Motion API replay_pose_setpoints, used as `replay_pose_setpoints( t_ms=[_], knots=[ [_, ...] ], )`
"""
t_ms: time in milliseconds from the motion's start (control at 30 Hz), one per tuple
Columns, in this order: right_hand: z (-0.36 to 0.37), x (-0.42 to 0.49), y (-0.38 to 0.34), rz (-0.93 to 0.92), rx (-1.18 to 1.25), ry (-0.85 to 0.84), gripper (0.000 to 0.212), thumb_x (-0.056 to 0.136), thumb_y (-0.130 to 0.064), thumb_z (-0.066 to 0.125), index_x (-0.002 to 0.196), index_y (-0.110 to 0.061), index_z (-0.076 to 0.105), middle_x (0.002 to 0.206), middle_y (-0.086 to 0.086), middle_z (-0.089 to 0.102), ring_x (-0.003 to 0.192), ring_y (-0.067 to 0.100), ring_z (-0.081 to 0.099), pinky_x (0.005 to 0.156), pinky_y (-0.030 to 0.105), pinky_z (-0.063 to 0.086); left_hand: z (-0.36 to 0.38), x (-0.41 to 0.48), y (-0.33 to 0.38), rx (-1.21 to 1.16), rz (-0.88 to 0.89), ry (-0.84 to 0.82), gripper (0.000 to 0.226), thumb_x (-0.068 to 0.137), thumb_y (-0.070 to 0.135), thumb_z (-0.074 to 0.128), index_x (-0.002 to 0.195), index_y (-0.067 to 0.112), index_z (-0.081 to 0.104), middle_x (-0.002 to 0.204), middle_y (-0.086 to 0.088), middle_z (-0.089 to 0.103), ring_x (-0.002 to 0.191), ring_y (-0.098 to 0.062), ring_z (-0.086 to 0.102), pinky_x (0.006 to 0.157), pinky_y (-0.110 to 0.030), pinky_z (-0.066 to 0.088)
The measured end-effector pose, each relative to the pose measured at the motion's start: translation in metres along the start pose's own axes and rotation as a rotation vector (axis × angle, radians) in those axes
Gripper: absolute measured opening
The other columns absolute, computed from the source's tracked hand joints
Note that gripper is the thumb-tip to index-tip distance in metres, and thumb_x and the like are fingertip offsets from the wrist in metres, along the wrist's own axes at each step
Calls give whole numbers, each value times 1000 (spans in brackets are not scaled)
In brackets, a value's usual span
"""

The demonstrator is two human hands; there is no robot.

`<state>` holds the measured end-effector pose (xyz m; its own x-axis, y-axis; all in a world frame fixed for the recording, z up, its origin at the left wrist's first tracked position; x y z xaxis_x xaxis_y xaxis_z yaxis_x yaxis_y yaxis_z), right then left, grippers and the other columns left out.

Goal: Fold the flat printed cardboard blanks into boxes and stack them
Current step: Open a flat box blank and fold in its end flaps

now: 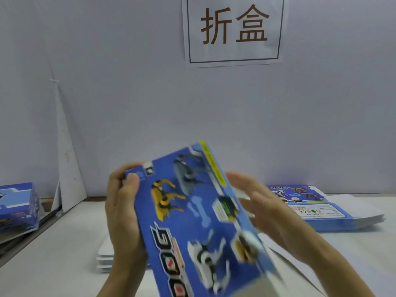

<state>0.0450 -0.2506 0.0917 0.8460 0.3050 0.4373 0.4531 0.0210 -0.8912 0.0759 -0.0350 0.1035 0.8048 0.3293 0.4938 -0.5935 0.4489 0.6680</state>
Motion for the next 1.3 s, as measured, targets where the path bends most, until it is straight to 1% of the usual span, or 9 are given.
replay_pose_setpoints(
  t_ms=[100,200,333,433,533,600,767,967,1300],
  knots=[
    [3,-13,0,117,20,-274,71,81,-34,73,143,-37,39,144,-5,49,128,21,51,99,36,46,-26,13,-17,10,-89,275,11,97,25,50,86,23,51,60,8,64,49,-5,61,44,-19,49],
    [-5,-9,-1,150,-99,-26,42,84,-23,69,122,-38,58,106,-20,70,92,-2,66,71,9,48,-36,23,-39,241,-175,329,23,95,25,51,78,13,40,83,-9,50,59,-14,50,57,-30,43],
    [-31,-3,17,255,-53,420,15,93,-29,58,101,-35,69,90,-14,72,82,3,67,60,17,49,-15,23,-49,298,-249,44,33,86,59,51,94,30,39,105,-3,59,91,-15,60,85,-38,43],
    [-29,-2,31,358,21,522,15,88,-16,55,102,-18,60,92,9,64,77,22,57,59,28,44,17,17,-55,411,-435,-313,41,97,34,50,133,15,47,131,-8,59,122,-20,54,98,-37,42],
    [-27,0,27,342,-22,442,15,87,-14,58,101,-17,62,85,-2,69,71,16,59,59,27,46,19,0,-60,594,-378,-671,60,73,63,60,130,49,45,120,26,62,109,7,58,77,-15,52],
    [-32,-1,23,286,-104,410,14,88,-23,63,101,-20,68,88,-7,73,78,11,68,63,25,53,2,0,-55,721,-307,-601,54,68,71,64,116,49,53,108,27,66,95,7,63,77,-21,54],
    [-44,1,27,144,-297,567,11,87,-20,65,83,-18,76,68,-8,71,57,2,59,55,14,45,-12,19,-59,757,-202,-294,22,79,30,74,94,36,59,93,14,69,80,-7,68,66,-27,58],
    [-39,-1,93,493,679,619,4,68,-4,63,71,-5,65,55,8,57,38,15,49,36,22,38,-27,11,-86,172,-778,-234,28,69,14,69,94,3,69,79,-13,71,57,-16,66,48,-22,54],
    [-42,-3,101,534,815,667,9,70,-12,66,76,-7,61,59,5,57,41,10,47,35,16,33,-20,-8,-99,51,-953,-414,17,71,11,64,80,6,78,88,-15,73,65,-19,72,48,-23,56]
  ],
)
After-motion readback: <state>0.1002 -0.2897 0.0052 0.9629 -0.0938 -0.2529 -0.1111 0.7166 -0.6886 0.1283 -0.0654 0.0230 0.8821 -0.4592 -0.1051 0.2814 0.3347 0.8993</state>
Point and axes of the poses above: each hand's wrist, its own x-axis towards the middle knuckle, its own z-axis out of the palm, y = z × x, the point moved 6 cm from there along x, towards the middle knuckle
